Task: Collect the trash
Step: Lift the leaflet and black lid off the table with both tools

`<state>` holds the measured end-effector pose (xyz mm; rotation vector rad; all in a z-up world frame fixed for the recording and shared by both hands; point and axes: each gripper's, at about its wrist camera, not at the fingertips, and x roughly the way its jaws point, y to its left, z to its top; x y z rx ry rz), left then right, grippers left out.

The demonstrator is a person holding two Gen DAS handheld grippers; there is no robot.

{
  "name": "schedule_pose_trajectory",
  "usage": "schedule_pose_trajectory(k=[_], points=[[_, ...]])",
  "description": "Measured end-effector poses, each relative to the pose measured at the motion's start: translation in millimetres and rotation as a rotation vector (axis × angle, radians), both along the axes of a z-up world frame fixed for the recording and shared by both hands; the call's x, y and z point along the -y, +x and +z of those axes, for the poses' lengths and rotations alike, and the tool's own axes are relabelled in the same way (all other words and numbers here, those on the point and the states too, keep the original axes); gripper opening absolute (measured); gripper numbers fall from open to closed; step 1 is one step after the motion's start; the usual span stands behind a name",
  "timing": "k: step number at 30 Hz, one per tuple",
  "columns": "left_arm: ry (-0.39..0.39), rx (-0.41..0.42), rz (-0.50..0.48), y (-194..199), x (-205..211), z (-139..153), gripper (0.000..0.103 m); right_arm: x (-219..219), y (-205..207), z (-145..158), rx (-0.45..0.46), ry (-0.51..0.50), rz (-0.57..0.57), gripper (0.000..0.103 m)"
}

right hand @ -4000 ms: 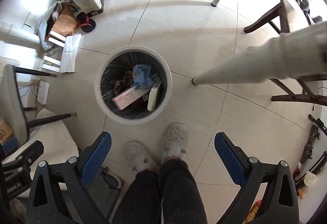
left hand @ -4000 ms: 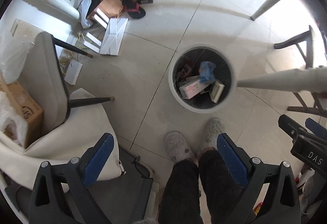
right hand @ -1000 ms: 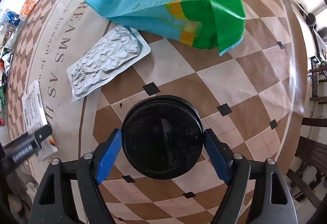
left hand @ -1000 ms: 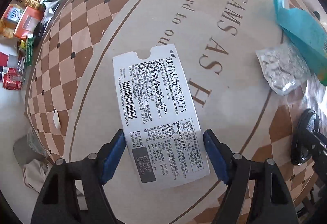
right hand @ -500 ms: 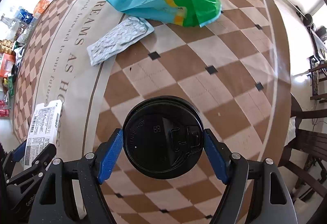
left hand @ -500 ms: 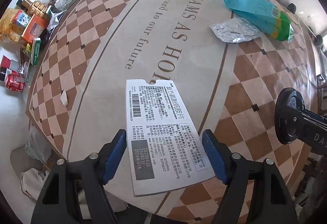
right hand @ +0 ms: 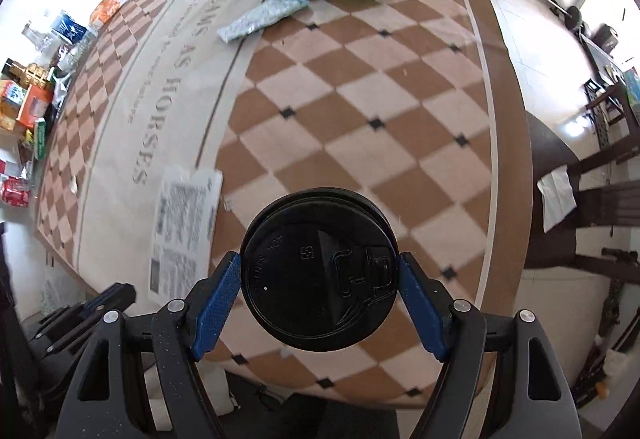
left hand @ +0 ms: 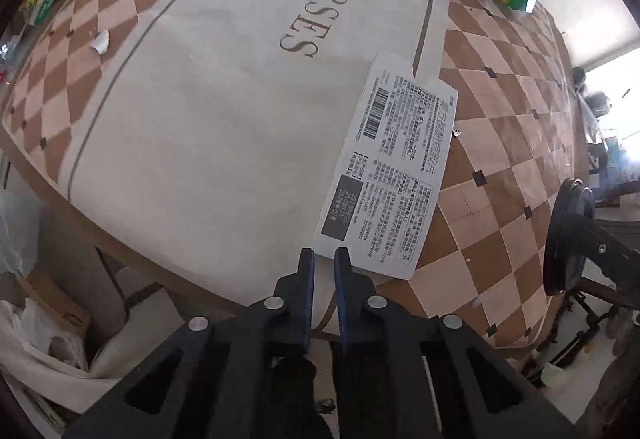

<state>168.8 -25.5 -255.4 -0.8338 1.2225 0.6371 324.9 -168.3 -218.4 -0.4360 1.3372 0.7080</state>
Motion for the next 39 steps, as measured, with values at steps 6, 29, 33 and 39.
schedule_pose_trajectory(k=[6,29,33,39], points=[[-0.044,0.082,-0.052,9,-6,-11,0.081,23,-9,-11,0.012,-0.019,-0.073,0.079],[0.074,-0.177,-0.138,137,3,-15,0.075,10,70,-43,-0.039,-0.067,-0.103,0.079],[0.07,-0.149,-0.141,129,6,-9,0.07,11,71,-41,-0.038,-0.059,-0.098,0.079],[0.154,-0.103,-0.122,99,21,24,0.07,17,62,-29,-0.038,-0.024,-0.086,0.079]])
